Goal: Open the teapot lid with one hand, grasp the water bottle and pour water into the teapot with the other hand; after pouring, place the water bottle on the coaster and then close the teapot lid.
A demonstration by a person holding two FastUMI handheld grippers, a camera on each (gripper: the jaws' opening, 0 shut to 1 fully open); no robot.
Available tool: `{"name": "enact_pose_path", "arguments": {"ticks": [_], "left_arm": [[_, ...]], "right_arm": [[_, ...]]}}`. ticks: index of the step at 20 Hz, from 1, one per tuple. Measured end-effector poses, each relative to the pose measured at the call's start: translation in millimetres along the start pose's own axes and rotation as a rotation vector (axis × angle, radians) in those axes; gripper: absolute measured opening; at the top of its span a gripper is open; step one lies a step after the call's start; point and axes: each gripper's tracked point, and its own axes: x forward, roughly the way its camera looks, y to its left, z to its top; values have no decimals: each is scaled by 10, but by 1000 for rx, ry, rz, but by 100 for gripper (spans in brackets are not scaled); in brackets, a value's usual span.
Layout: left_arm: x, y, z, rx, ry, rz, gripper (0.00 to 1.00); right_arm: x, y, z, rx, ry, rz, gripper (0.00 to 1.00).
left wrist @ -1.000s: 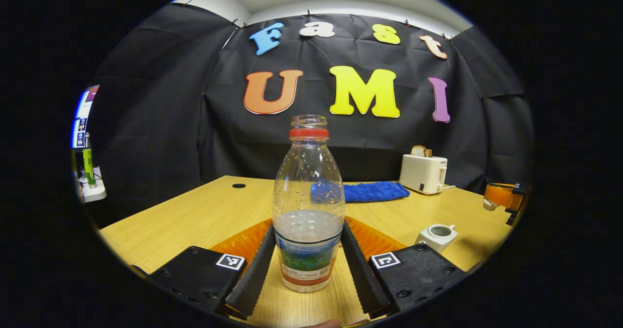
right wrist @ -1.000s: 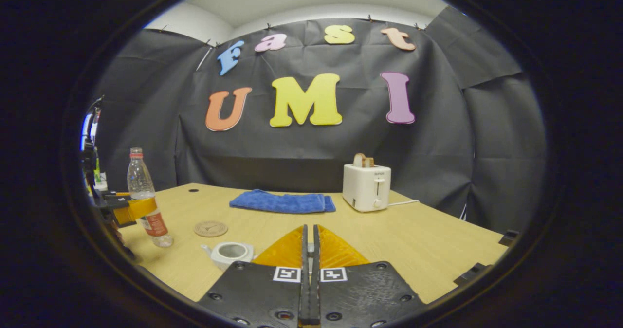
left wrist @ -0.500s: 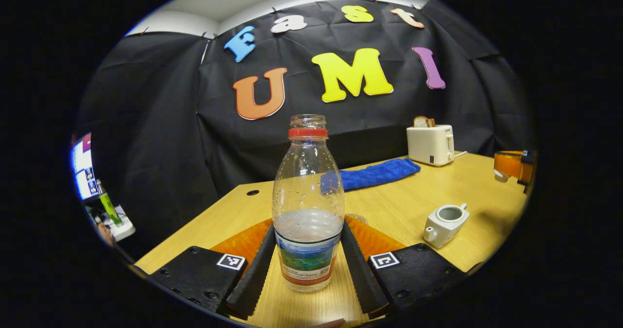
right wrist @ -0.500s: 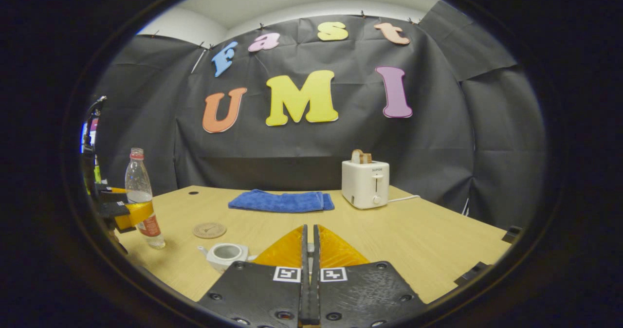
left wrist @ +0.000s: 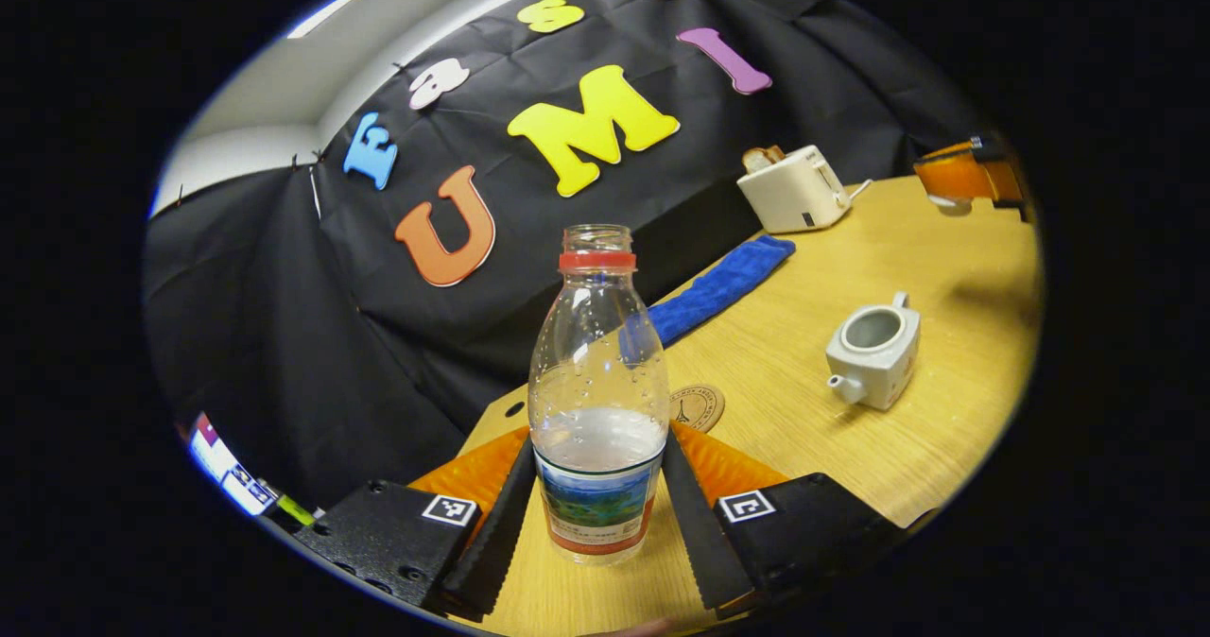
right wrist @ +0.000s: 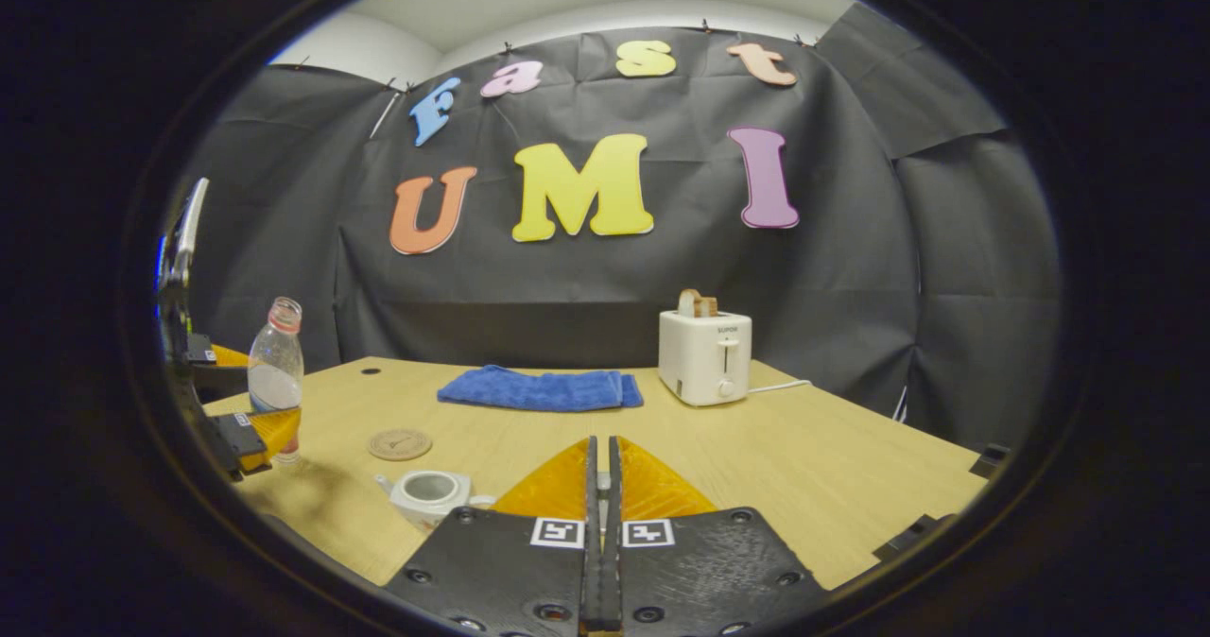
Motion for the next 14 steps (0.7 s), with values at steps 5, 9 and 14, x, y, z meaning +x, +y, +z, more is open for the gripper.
{"name": "enact_pose_path", "arguments": {"ticks": [5,9,14], "left_arm": [[-53,-101,13,112,16,22,77],[-14,-186,16,228,37,23,77],[13,-205,-1,423,66,32,77]], "right_arm": [[43,-106,-51,-6,13,-20,0],[92,-184,-105,7,38,-37,0],[153,-361,-135,-22,42,-87,0]]}}
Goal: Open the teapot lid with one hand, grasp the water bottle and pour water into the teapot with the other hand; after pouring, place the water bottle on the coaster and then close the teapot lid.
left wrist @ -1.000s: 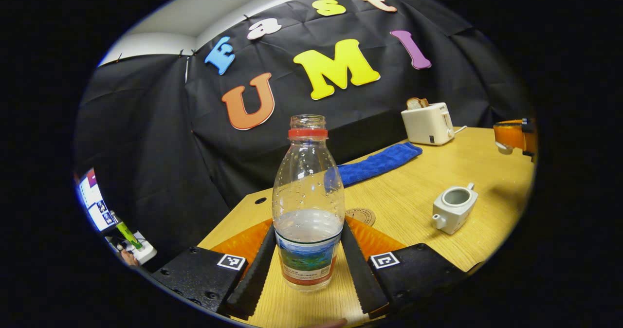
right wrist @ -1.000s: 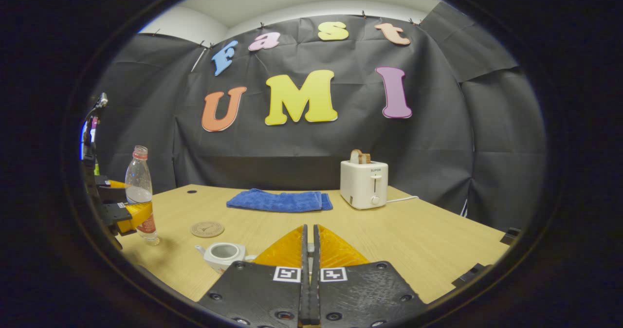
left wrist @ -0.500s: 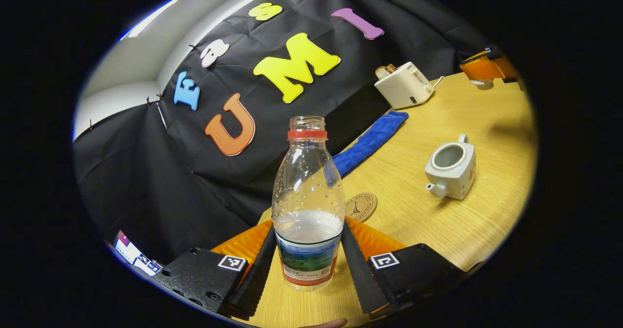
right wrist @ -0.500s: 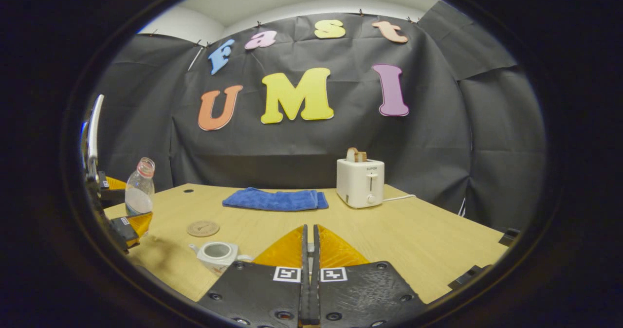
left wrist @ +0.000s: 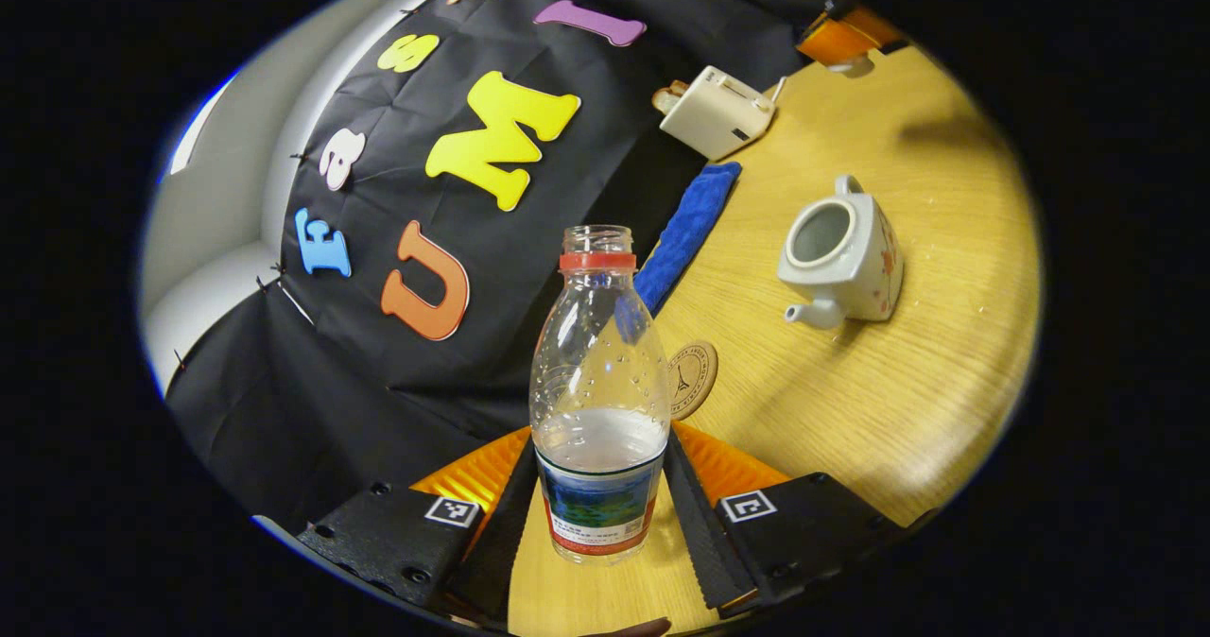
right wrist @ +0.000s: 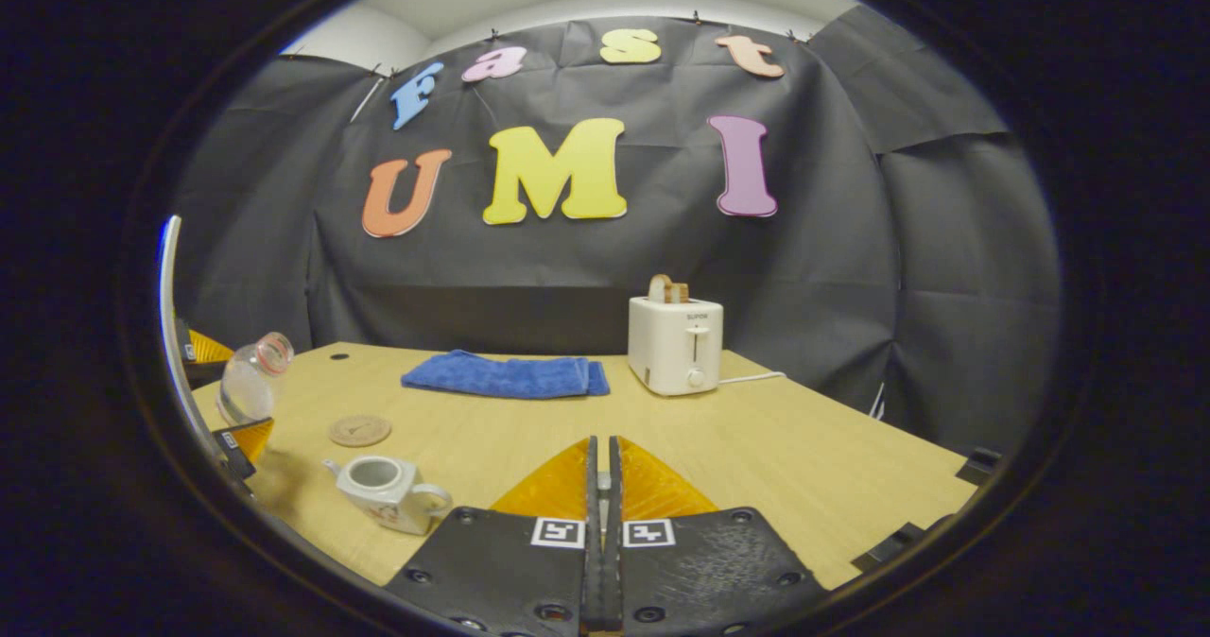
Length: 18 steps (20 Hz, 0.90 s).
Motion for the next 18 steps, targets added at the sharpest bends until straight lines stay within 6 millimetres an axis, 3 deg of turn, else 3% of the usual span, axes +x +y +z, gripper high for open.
{"name": "enact_pose_path", "arguments": {"ticks": [9,18], "left_arm": [[14,-130,29,288,10,-31,77],[8,-184,81,461,50,-50,77]], "right_arm": [[51,-69,-44,27,28,-1,0],[26,-107,12,37,16,1,1]]}}
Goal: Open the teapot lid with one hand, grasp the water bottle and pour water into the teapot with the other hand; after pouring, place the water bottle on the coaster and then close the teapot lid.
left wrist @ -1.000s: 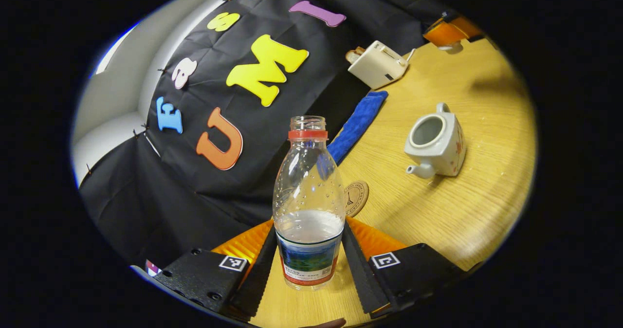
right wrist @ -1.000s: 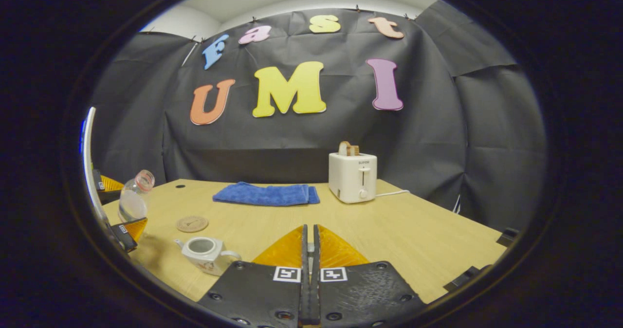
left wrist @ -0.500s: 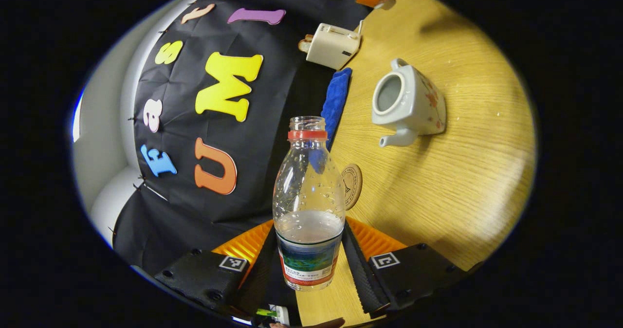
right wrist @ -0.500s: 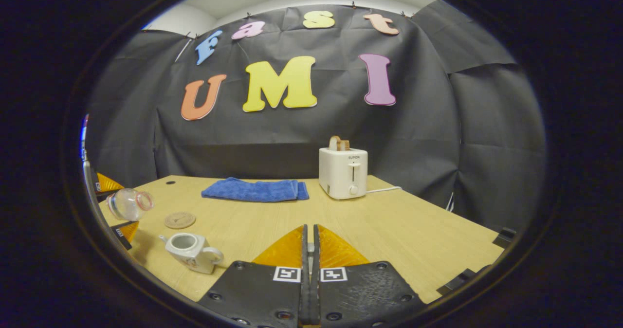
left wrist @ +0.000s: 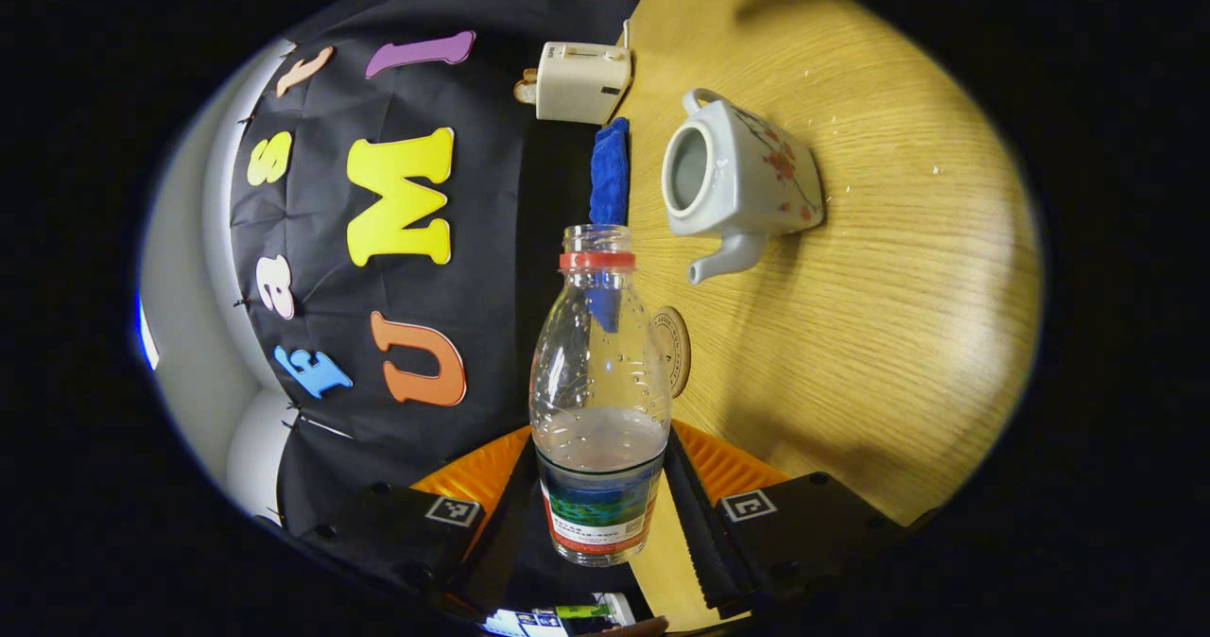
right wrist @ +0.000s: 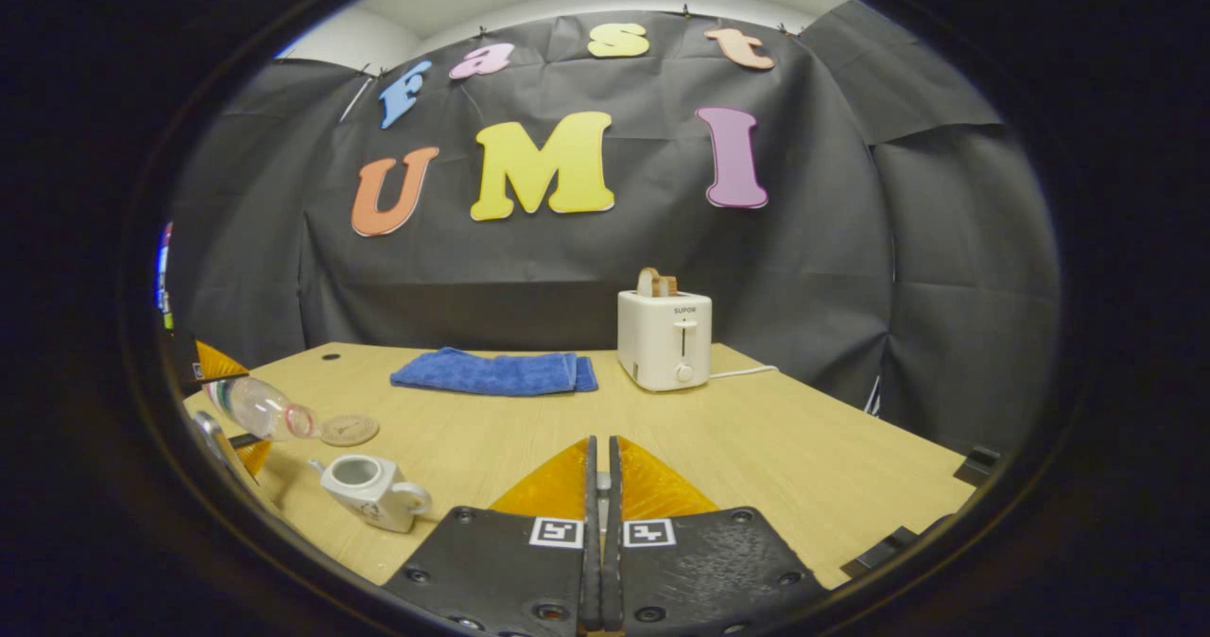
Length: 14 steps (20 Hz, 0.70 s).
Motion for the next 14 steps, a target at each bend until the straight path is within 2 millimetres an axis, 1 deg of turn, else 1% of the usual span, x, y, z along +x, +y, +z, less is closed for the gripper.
{"name": "enact_pose_path", "arguments": {"ticks": [6,7,8,10,12,14], "left_arm": [[-102,86,36,97,12,7,77],[-108,99,36,113,20,7,77],[-99,123,33,136,23,8,77],[-118,154,48,184,31,17,77],[-146,200,96,220,24,29,77],[-143,184,140,239,18,26,77]], "right_arm": [[-17,-34,36,27,-3,-4,1],[-16,-33,40,34,-3,-1,3],[-17,-37,46,37,-2,0,1],[-16,-51,63,38,-5,-4,1],[-26,-86,82,18,-15,-23,1],[-39,-97,99,5,-25,-31,1]]}}
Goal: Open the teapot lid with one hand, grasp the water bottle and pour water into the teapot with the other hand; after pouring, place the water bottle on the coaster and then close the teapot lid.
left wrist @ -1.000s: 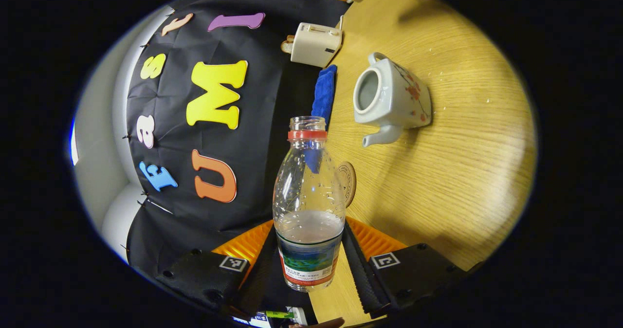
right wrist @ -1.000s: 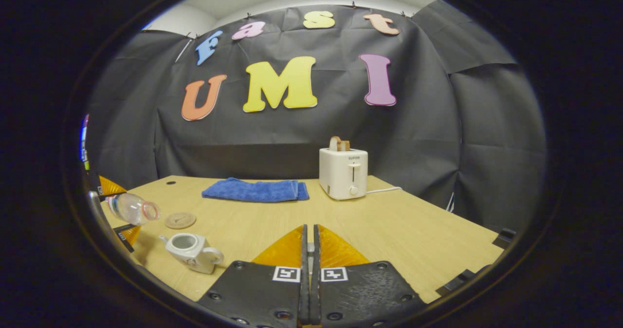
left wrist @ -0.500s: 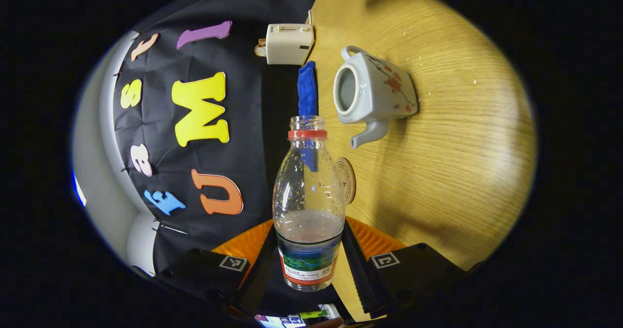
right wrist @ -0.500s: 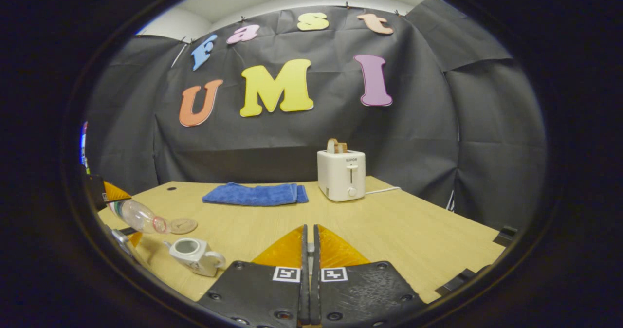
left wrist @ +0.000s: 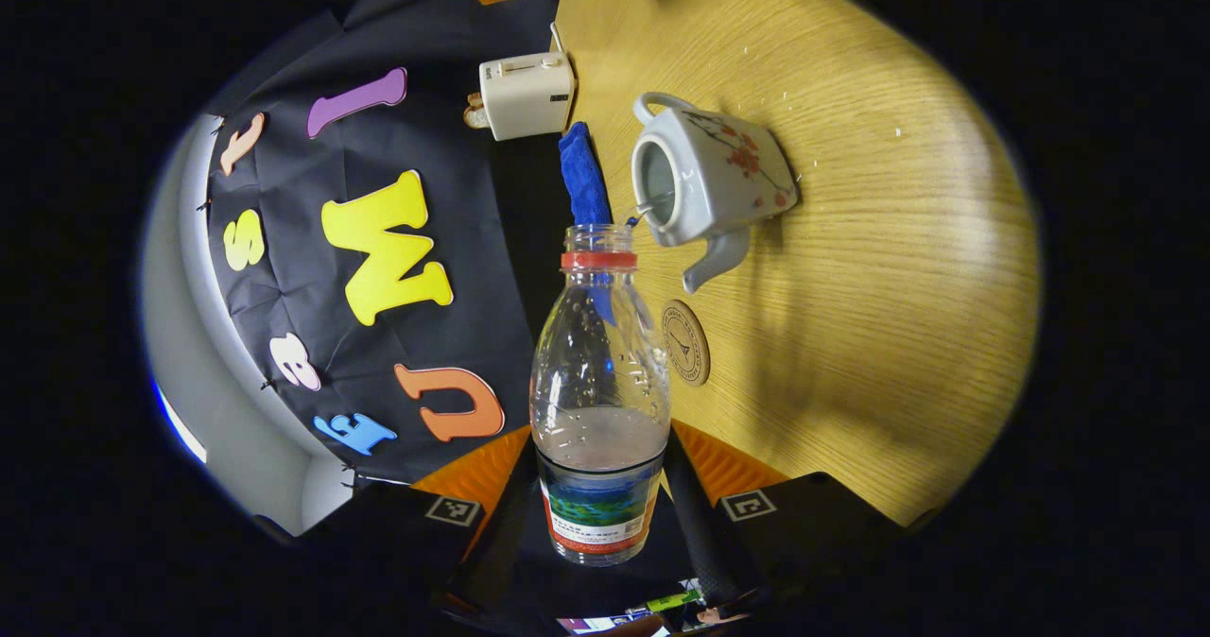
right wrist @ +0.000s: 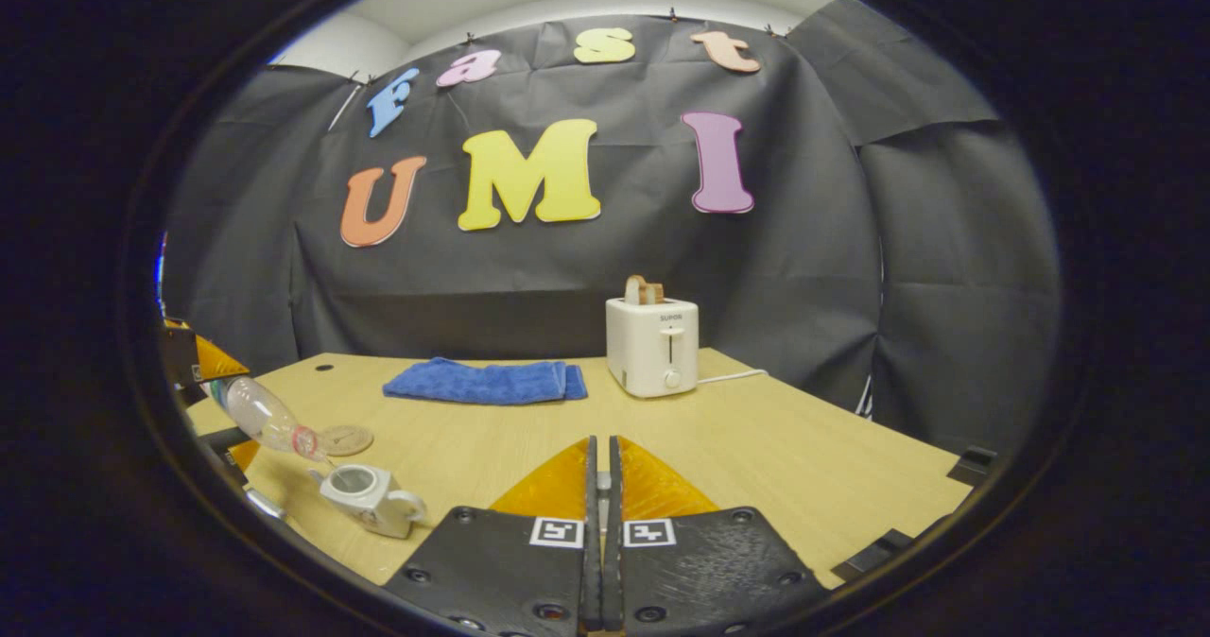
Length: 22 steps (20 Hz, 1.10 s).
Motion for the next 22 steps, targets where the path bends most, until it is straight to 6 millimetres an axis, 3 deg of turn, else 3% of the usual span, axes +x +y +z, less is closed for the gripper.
{"name": "enact_pose_path", "arguments": {"ticks": [22], "left_arm": [[-56,268,74,291,28,80,77]], "right_arm": [[-89,100,97,-2,-10,33,1]]}}
